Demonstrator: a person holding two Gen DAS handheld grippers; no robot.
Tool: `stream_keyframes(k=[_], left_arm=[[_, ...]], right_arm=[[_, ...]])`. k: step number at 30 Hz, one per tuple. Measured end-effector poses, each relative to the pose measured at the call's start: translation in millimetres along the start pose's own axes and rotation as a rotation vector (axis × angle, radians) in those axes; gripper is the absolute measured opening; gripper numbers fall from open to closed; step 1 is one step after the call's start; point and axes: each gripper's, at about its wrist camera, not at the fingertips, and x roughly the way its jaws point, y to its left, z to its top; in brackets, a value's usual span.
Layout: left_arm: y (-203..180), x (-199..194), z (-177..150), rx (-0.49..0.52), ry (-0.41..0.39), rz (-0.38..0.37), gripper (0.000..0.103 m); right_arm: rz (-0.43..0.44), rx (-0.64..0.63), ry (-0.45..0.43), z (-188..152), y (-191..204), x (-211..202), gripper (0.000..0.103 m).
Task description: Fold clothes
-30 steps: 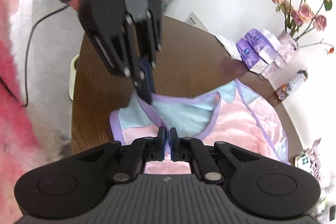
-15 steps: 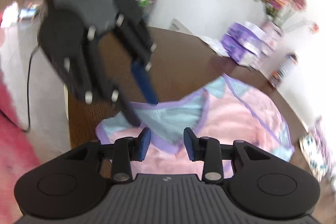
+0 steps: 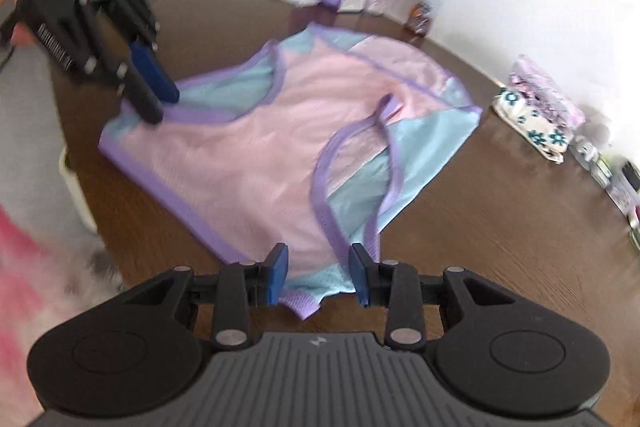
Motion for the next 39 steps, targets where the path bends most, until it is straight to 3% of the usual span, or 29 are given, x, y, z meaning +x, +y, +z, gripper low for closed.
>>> stream_keyframes(k=[2, 4, 5, 13, 15, 17, 22, 24, 27, 30, 33, 39], left_arm=[[-2.5, 4.8, 3.4, 0.005, 0.007, 0.006, 0.026], [-3.6, 11.0, 3.1, 0.002, 0.039, 0.027, 0.006], [-3.1, 12.3, 1.3, -0.009, 0.048, 0.037, 0.002], [12.2, -3.0, -20.2, -0.207, 0.003, 0.087, 0.005], [11.5, -6.8, -22.9, -0.225, -0.027, 0.102, 0.027], [9.7, -12.0, -22.5, -0.23, -0.077, 0.123, 0.04], [5.8, -17.8, -10.0, -0.215, -0.162, 0.185, 0.045], [2.7, -15.8, -3.3, -0.195, -0.17, 0.205, 0.064], [-6.3, -9.6, 2.3, -0.155, -0.173, 0.25, 0.083], [-15.4, -4.1, 1.5, -0.136, -0.172, 0.294, 0.086], [-20.9, -3.1, -4.0, -0.183, -0.197, 0.334, 0.089], [-25.3, -7.6, -16.3, -0.281, -0.279, 0.33, 0.09]], right_arm=[[-0.011, 0.023, -0.009, -2.0, -0.5, -1.7, 0.031], [-0.021, 0.04, -0.009, -4.4, -0.2, -2.0, 0.027], [-0.024, 0.047, -0.004, -6.3, 0.6, -1.3, 0.023], [-0.053, 0.139, -0.028, -17.9, 3.7, 1.7, 0.02], [-0.063, 0.17, -0.046, -17.4, 4.9, 0.6, 0.02], [-0.076, 0.218, -0.09, -16.6, 7.1, -3.8, 0.021], [-0.15, 0.345, -0.205, -16.8, 13.5, -13.0, 0.035], [-0.163, 0.385, -0.21, -19.1, 11.9, -12.3, 0.045], [-0.18, 0.411, -0.208, -23.0, 10.4, -13.1, 0.058], [-0.19, 0.425, -0.221, -26.4, 9.8, -17.3, 0.078], [-0.168, 0.442, -0.224, -29.7, 10.2, -17.5, 0.081], [-0.159, 0.472, -0.205, -36.4, 8.9, -12.9, 0.081]])
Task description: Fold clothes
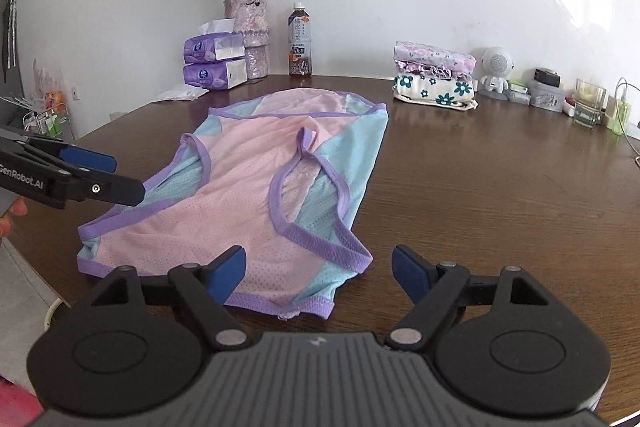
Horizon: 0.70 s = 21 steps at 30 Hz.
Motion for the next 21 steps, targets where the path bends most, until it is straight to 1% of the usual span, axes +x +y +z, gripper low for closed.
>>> stream_keyframes(k=[6, 8, 10, 12, 13, 14, 15, 16, 17, 19, 21], left_arm=[[2.1, 1.0, -5.9, 0.049, 0.039, 0.051, 0.09], [2.5, 0.6, -7.0, 0.077, 0.053, 0.05, 0.087], [1.5, 0.6, -8.2, 0.124, 0.071, 0.054, 0.082], [-0.2, 1.2, -9.6, 0.175, 0.087, 0.064, 0.074], [-1.0, 1.8, -10.3, 0.197, 0.095, 0.069, 0.073], [-1.8, 3.1, -11.1, 0.215, 0.104, 0.072, 0.072], [-2.7, 4.7, -12.0, 0.232, 0.116, 0.074, 0.065], [-2.9, 6.7, -12.9, 0.243, 0.13, 0.072, 0.061], [-2.6, 9.2, -13.9, 0.25, 0.148, 0.068, 0.053], [-0.1, 9.9, -15.1, 0.248, 0.153, 0.045, 0.048], [0.9, 9.0, -15.1, 0.253, 0.162, 0.019, 0.036]], right_arm=[[-0.012, 0.048, 0.004, -4.8, -10.3, -3.5, 0.081], [-0.021, 0.071, 0.012, -7.3, -15.7, -4.7, 0.081], [-0.018, 0.095, 0.029, -9.0, -21.3, -4.9, 0.079], [-0.008, 0.112, 0.044, -9.7, -24.0, -4.7, 0.069], [-0.004, 0.116, 0.053, -10.0, -24.2, -4.0, 0.066], [0.0, 0.114, 0.063, -10.3, -23.2, -2.5, 0.06], [0.004, 0.112, 0.074, -10.5, -22.2, -1.1, 0.053], [0.01, 0.109, 0.08, -11.0, -20.8, 0.2, 0.051], [0.013, 0.1, 0.082, -11.3, -18.8, 1.0, 0.048], [0.014, 0.079, 0.084, -11.3, -14.3, 1.9, 0.036], [0.021, 0.063, 0.088, -10.8, -11.3, 2.6, 0.015]])
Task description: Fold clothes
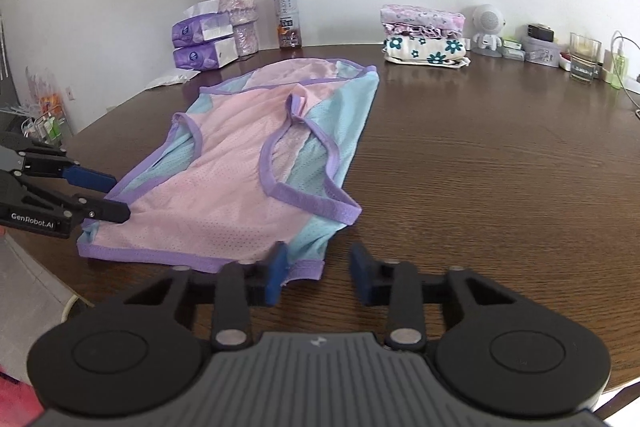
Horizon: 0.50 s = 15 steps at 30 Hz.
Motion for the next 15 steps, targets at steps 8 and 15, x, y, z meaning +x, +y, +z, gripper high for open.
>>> stream_keyframes(k=[8, 15], left_arm=[[-19.3, -0.6, 5.7, 0.117, 0.031, -0.039, 0.015], [-62.1, 4.9, 22.4, 0.257, 0.054, -0.136, 0.015]], right_arm=[[0.004, -0.087, 0.034, 3.6, 0.9, -1.0, 0.008], [-0.073, -0.139, 0.094, 18.1, -37.8, 2.2, 0.008]])
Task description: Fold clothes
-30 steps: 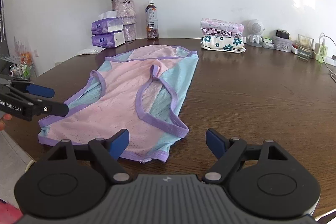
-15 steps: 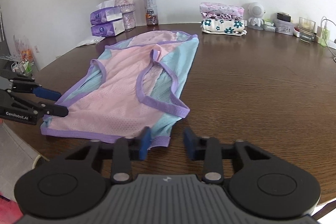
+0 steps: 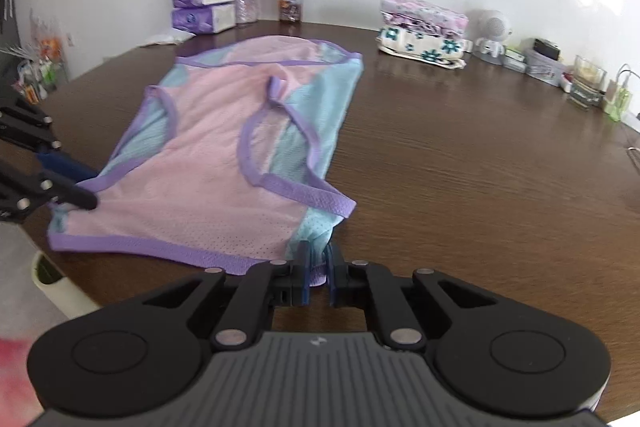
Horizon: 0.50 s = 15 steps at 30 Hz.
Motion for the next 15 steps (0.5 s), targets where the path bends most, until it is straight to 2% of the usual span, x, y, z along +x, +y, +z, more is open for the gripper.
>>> stream_keyframes(k=[4, 8, 10, 11, 12, 13, 14, 15], left_arm=[[-26.9, 15.7, 20.6, 0.059, -0.037, -0.062, 0.015], [-37.0, 33.0, 39.4, 0.051, -0.05, -0.087, 0.015], [-36.7, 37.1, 44.2, 0.032, -0.042, -0.092, 0.021], [-33.7, 36.2, 44.5, 0.014, -0.03, -0.099, 0.032], [-28.8, 32.8, 43.3, -0.01, -0.027, -0.108, 0.047], [-22.6, 27.6, 41.1, -0.039, -0.031, -0.12, 0.054], [-15.7, 20.5, 38.5, -0.068, -0.041, -0.132, 0.063], [-8.4, 12.8, 35.9, -0.095, -0.055, -0.133, 0.069]], right_arm=[[-0.066, -0.006, 0.017, 5.4, -27.2, 10.3, 0.008], [-0.089, 0.003, 0.019, 7.5, -45.0, 18.4, 0.008], [-0.091, 0.019, 0.018, 6.1, -48.2, 16.3, 0.01], [-0.093, 0.027, 0.012, 4.7, -48.4, 13.0, 0.018], [-0.097, 0.033, 0.0, 2.8, -47.3, 7.4, 0.04], [-0.107, 0.035, -0.019, 0.9, -44.7, 0.3, 0.051], [-0.115, 0.031, -0.042, -0.9, -40.3, -7.6, 0.058], [-0.121, 0.025, -0.065, -2.5, -35.1, -15.4, 0.059]])
